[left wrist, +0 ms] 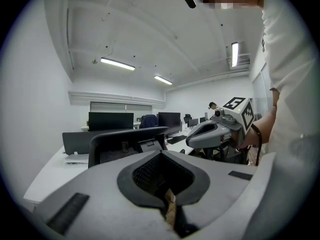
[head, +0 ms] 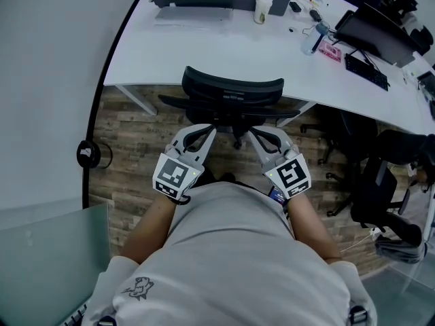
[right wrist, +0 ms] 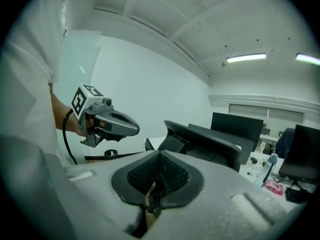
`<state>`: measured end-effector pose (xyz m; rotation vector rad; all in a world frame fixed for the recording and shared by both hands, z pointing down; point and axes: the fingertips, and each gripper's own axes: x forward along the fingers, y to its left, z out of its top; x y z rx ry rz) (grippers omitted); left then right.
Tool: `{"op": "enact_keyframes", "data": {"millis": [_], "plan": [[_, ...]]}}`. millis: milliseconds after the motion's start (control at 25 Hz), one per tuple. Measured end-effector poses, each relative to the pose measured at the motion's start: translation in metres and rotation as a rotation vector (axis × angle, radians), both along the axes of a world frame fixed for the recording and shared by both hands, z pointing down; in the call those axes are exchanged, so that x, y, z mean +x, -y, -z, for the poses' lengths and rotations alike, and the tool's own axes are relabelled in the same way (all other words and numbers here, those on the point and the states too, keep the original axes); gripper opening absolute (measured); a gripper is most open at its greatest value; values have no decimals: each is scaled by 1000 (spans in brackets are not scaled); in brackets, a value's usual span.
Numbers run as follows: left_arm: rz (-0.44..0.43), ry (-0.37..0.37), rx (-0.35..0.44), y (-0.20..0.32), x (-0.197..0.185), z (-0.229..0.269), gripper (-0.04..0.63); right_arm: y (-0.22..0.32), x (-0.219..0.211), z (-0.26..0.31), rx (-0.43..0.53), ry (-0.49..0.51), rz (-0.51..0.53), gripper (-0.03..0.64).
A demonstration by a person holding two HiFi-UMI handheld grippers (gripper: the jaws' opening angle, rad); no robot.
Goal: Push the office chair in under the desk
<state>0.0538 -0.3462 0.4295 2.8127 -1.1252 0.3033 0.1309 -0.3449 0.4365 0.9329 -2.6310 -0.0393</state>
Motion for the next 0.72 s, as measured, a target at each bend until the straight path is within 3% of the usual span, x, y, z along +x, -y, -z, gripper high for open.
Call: {"op": "enact_keyframes", "data": {"millis": [320,720], "plan": [[7,-37,9,-5,-9,12,-2,-8,1,10,-11,15,-12,5],[-65,-54,-10,-18,-20,14,-2,-21,-7,9,-10,25,-49,5]]}}
